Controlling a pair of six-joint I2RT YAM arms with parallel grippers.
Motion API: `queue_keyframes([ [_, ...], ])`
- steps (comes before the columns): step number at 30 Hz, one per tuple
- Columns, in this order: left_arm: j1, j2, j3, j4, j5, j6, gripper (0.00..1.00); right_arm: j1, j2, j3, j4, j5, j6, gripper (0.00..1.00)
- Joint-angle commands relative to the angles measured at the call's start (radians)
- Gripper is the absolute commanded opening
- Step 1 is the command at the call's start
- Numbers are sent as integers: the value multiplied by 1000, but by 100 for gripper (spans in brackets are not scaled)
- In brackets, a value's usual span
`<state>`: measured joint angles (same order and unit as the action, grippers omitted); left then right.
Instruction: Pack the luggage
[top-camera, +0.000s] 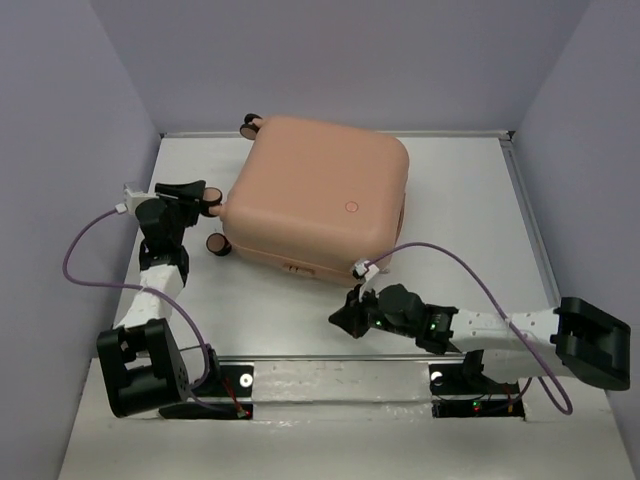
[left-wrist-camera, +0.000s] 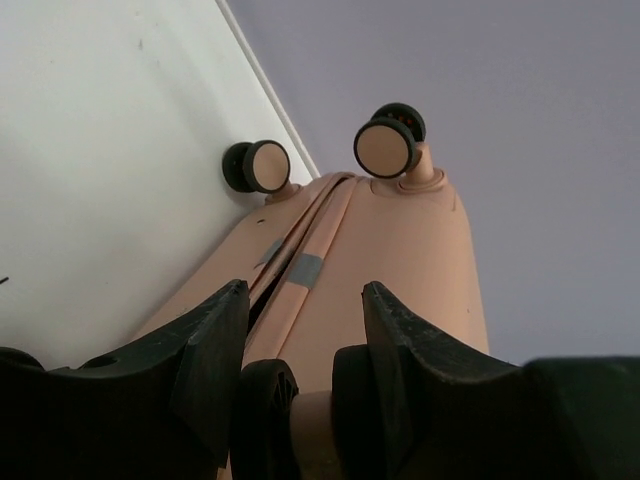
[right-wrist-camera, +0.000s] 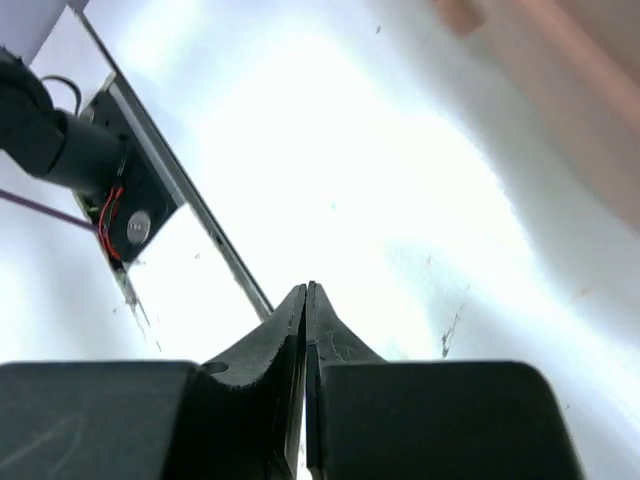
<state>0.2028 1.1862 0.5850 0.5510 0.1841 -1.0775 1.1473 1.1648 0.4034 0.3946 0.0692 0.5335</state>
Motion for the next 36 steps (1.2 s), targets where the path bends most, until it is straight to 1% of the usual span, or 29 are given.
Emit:
queue_keyframes([
  [1,-40,-89,87,-65,225,96,6,11,-115,-67,47,99,40,7],
  [3,-16,-102,72,-74,235,111,6,-1,-167,-89,15,132,23,7],
  [4,-13,-105,52,-72,238,113,6,-1,-187,-98,3,139,26,14],
  [5,-10,-106,46,-71,241,122,6,-11,-223,-109,-32,150,28,39],
  [6,-8,-106,36,-71,239,126,6,-11,-240,-113,-60,173,40,48],
  [7,-6,-102,33,-71,244,132,6,-11,-281,-135,-107,246,58,57],
  [9,0,-97,32,-71,249,139,6,-40,-332,-162,-143,293,111,58],
  [11,0,-91,36,-69,256,143,6,-107,-414,-208,-169,325,152,57],
  [13,3,-86,55,-71,265,142,6,-173,-459,-216,-186,296,142,57],
  [14,3,-88,68,-71,276,136,6,-232,-490,-195,-235,264,123,58],
  [16,3,-95,79,-71,290,126,6,-264,-511,-167,-296,273,108,60],
  [17,3,-97,81,-72,299,123,6,-273,-519,-158,-334,293,103,64],
  [18,3,-102,85,-72,304,122,6,-287,-522,-144,-342,296,86,65],
  [23,3,-102,79,-74,316,133,6,-305,-458,-107,-329,254,-16,64],
  [24,3,-99,75,-75,321,134,6,-316,-435,-97,-304,238,-33,62],
  [27,3,-94,65,-71,319,139,6,-316,-404,-86,-258,152,-69,60],
  [28,3,-94,65,-71,319,142,6,-316,-393,-84,-244,144,-72,60],
  [31,3,-96,55,-69,318,145,6,-316,-349,-84,-174,162,-110,54],
  [32,3,-96,53,-68,318,146,6,-325,-314,-80,-142,188,-130,54],
  [36,3,-91,46,-66,318,156,6,-339,-251,-70,-60,195,-173,52],
])
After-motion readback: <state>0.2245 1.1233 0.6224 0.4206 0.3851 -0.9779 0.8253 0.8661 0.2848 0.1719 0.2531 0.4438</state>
